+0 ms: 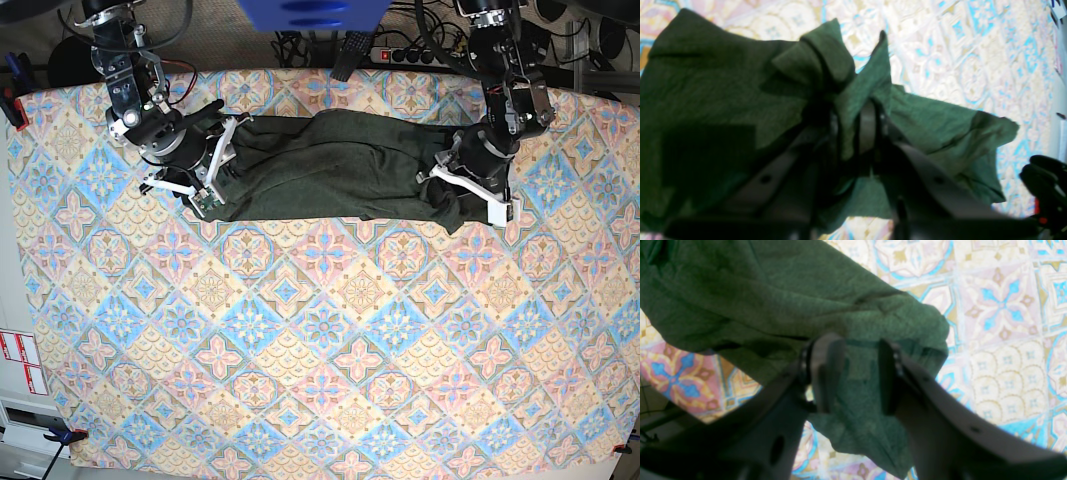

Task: Fold the T-shirt properly
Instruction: 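Fold the band's end inward toward the right gripper with the left gripper, then grasp the band's other end with the right gripper and fold it inward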

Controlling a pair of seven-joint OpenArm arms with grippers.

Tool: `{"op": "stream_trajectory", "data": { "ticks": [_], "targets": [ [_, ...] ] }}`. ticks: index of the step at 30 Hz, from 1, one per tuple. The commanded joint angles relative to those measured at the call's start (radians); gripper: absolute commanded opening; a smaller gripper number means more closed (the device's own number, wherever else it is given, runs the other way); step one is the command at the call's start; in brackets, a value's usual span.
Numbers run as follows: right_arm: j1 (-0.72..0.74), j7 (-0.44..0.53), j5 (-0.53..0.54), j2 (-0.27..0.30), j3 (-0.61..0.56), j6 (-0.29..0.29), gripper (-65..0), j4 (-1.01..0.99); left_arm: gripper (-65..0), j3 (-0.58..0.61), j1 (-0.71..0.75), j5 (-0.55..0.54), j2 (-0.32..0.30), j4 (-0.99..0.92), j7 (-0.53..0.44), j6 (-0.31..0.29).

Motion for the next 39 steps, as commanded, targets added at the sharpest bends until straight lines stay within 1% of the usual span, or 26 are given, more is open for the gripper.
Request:
{"op": "stream_trajectory", "data": {
  "ticks": [1,7,17,28,29,31,34,39],
  "targets": [
    [0.005,0.019,0.005,0.007,0.006,0.000,-43.7,0.021,-65.0,0.000,-0.006,-0.013,-0.002,-0.005,-0.010,-0.004],
    [0.005,0.019,0.005,0.007,0.004,0.000,-43.7,0.021,-65.0,0.006,-0.020,-0.023,-0.002,-0.031,-0.005,-0.004],
    [0.005,0.019,0.005,0.007,0.001,0.000,-43.7,0.027,-65.0,0.146,-0.028,-0.026,-0.003,-0.025,-0.011,-0.004],
    [0.005,0.019,0.005,0.007,0.003,0.000,-43.7,0.029,-65.0,0.158,-0.028,-0.018,-0.011,-0.005,-0.011,-0.004],
    [0.005,0.019,0.005,0.007,0.003,0.000,-43.7,0.029,-63.7,0.158,-0.028,-0.020,-0.011,0.002,-0.011,-0.004],
    [0.005,0.019,0.005,0.007,0.001,0.000,-43.7,0.029,-57.7,0.158,-0.023,-0.020,-0.019,0.030,-0.011,-0.004],
    [0.005,0.019,0.005,0.007,0.001,0.000,-43.7,0.029,-45.3,0.152,-0.019,-0.018,-0.034,0.070,-0.011,-0.004],
    [0.005,0.019,0.005,0.007,0.006,0.000,-43.7,0.029,-30.0,0.150,-0.003,-0.041,-0.122,0.088,-0.011,-0.004]
  ]
}}
